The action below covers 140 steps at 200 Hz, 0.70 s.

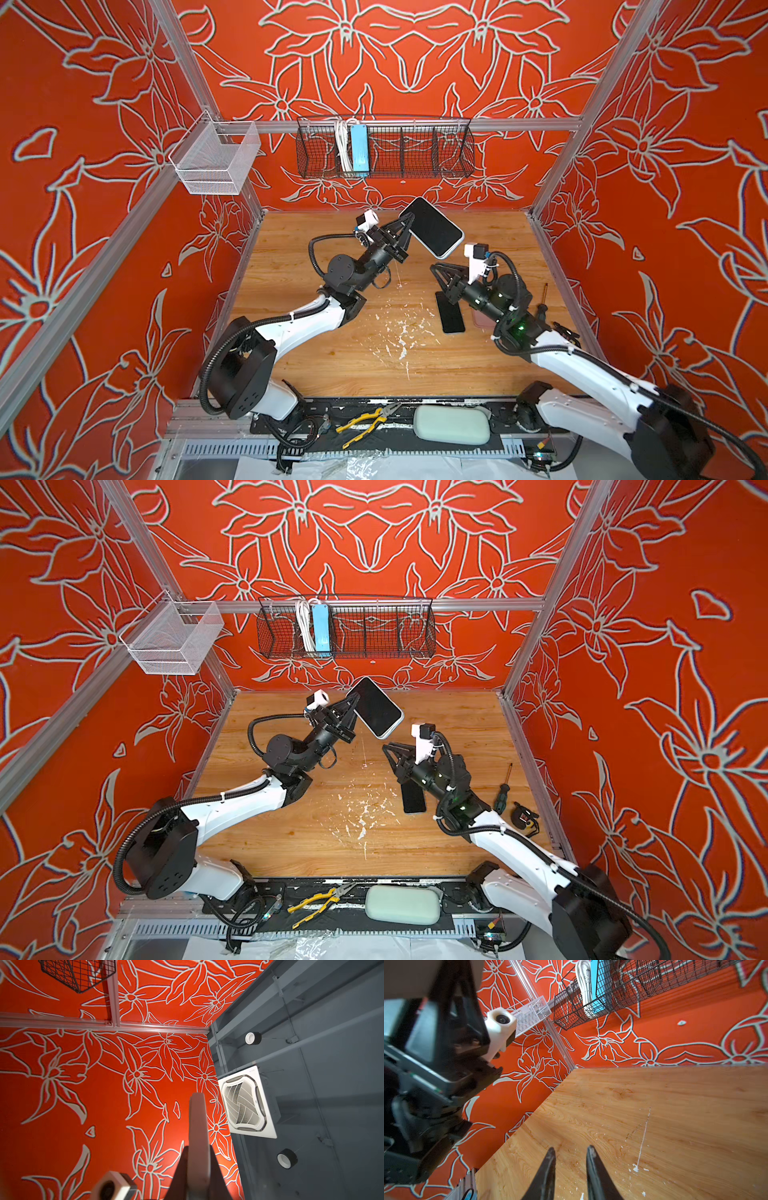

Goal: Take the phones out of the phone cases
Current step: 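Open the right gripper and draw it back while the left gripper holds the phone upright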

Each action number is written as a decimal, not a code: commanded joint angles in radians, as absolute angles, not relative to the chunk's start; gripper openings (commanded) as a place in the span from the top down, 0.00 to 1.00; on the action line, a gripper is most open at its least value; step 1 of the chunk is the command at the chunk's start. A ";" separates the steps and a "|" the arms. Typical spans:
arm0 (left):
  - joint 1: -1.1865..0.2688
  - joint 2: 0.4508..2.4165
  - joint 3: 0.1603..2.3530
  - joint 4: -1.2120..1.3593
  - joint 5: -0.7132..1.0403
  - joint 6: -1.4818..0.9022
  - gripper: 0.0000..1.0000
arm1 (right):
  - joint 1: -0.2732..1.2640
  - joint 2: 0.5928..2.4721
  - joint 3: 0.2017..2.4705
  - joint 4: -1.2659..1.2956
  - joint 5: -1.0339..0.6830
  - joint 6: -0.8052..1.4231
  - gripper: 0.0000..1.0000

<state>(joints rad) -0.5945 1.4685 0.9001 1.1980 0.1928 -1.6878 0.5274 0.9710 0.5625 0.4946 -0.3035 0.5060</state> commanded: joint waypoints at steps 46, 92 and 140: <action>-0.432 1.415 0.991 0.840 0.560 -1.339 1.00 | 0.372 0.874 0.733 0.021 -0.616 0.419 0.46; -0.361 1.391 1.167 0.323 0.783 -0.926 1.00 | 0.331 1.006 0.919 -0.136 -0.779 0.281 0.32; -0.288 1.443 1.357 -0.045 0.951 -0.559 1.00 | 0.332 1.126 1.120 -0.373 -0.769 0.078 0.02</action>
<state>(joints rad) -0.3294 1.4418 1.2987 0.1192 0.7910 -0.7807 0.3347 1.0889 1.0306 -0.2062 -0.7254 0.2348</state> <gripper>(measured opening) 0.104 0.971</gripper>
